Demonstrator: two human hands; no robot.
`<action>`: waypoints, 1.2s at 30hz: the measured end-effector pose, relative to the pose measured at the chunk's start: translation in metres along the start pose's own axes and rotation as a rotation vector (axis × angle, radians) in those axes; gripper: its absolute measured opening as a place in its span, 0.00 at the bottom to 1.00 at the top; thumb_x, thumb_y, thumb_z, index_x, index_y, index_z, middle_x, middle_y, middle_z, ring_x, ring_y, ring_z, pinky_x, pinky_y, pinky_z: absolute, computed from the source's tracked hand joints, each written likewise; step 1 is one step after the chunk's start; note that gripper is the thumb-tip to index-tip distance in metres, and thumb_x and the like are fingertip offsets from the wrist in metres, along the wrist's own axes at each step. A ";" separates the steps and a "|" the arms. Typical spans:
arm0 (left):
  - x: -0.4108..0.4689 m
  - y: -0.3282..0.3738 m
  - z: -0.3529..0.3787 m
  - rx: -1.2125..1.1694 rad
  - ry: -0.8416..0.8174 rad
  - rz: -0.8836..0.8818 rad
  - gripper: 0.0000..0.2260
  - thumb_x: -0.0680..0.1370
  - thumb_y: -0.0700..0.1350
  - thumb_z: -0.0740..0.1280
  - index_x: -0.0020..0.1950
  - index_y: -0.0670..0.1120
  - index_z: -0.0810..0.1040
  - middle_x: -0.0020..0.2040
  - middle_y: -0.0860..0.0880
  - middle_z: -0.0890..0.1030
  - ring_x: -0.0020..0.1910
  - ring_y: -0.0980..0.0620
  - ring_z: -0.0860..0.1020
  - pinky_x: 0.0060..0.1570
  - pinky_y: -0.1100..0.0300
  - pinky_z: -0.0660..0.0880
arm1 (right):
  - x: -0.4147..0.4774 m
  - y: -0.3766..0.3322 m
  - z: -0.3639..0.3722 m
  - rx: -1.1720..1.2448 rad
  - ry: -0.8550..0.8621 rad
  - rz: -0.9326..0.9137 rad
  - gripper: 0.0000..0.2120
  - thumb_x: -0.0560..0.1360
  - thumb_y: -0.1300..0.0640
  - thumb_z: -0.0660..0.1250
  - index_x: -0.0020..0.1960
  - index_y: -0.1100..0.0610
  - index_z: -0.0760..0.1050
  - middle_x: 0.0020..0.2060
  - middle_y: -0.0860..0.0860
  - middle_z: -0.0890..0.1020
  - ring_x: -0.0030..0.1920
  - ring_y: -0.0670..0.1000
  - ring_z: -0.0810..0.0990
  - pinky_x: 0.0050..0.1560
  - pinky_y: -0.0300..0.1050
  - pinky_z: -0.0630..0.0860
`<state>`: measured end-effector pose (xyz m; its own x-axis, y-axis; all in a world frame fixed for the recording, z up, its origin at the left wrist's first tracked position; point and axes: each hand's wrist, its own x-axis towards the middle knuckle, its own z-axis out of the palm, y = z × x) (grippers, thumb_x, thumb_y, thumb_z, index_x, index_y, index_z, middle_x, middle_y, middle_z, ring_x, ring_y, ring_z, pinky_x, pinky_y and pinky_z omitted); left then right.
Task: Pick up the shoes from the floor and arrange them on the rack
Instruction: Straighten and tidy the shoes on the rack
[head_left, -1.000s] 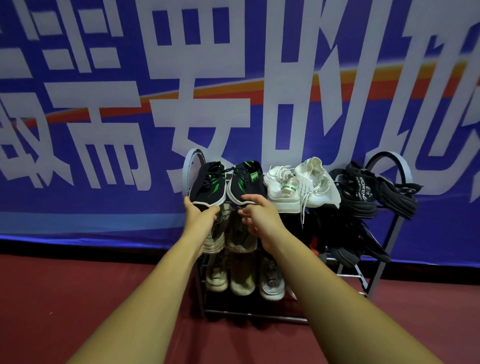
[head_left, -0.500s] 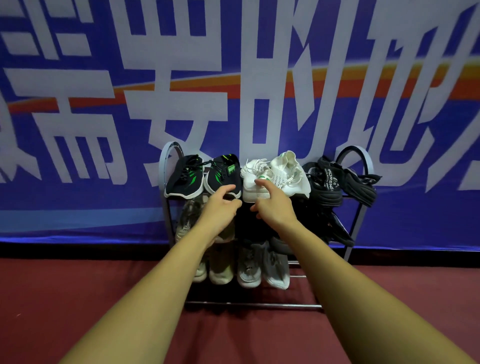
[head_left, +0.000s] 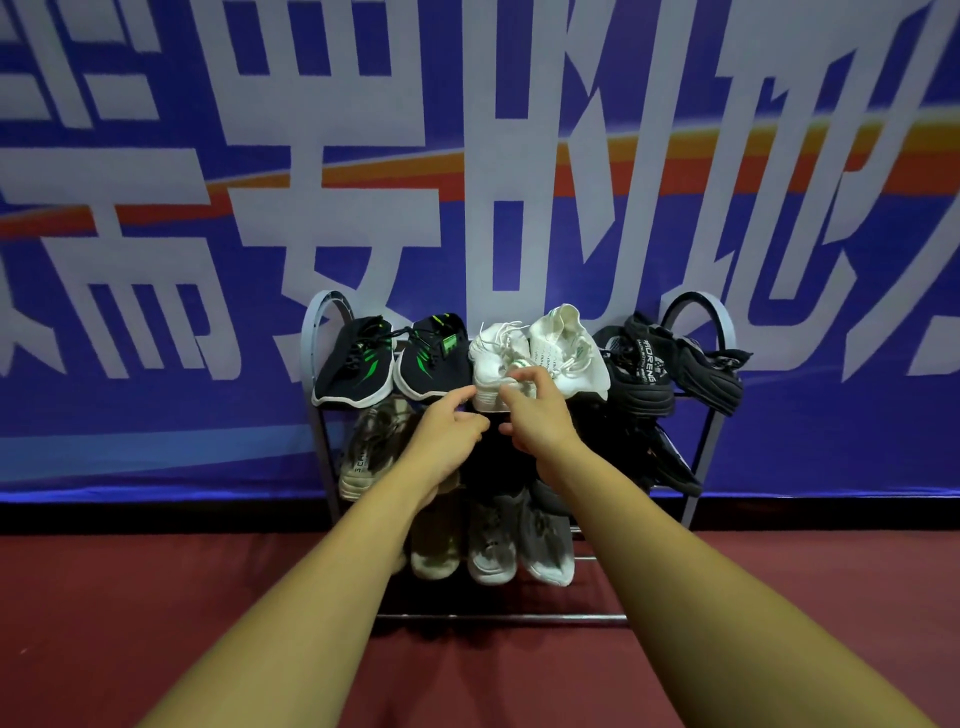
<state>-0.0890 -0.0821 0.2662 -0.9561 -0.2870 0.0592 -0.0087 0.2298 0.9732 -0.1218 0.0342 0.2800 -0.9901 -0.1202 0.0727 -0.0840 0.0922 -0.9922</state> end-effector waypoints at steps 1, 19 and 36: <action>-0.001 0.000 -0.002 -0.008 0.000 0.004 0.24 0.77 0.37 0.64 0.73 0.49 0.70 0.41 0.51 0.79 0.41 0.53 0.77 0.34 0.64 0.69 | 0.000 0.000 0.001 0.034 0.022 0.002 0.07 0.75 0.55 0.64 0.53 0.47 0.73 0.49 0.53 0.81 0.35 0.51 0.79 0.31 0.39 0.69; 0.003 0.017 -0.025 -0.315 0.053 -0.044 0.19 0.81 0.59 0.59 0.67 0.49 0.72 0.50 0.40 0.81 0.35 0.52 0.77 0.28 0.64 0.70 | -0.015 -0.010 -0.017 0.252 -0.138 -0.004 0.10 0.75 0.53 0.70 0.40 0.50 0.69 0.37 0.52 0.72 0.25 0.47 0.65 0.26 0.40 0.59; 0.003 0.016 -0.030 -0.613 0.225 -0.201 0.23 0.75 0.56 0.68 0.63 0.42 0.78 0.40 0.48 0.81 0.28 0.57 0.74 0.19 0.66 0.62 | -0.017 -0.013 -0.022 0.278 -0.008 0.065 0.22 0.68 0.43 0.70 0.52 0.57 0.73 0.33 0.48 0.73 0.24 0.45 0.66 0.25 0.39 0.64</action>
<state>-0.0835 -0.1069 0.2889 -0.8688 -0.4702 -0.1553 0.0513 -0.3974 0.9162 -0.1066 0.0566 0.2938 -0.9914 -0.1303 0.0084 0.0145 -0.1743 -0.9846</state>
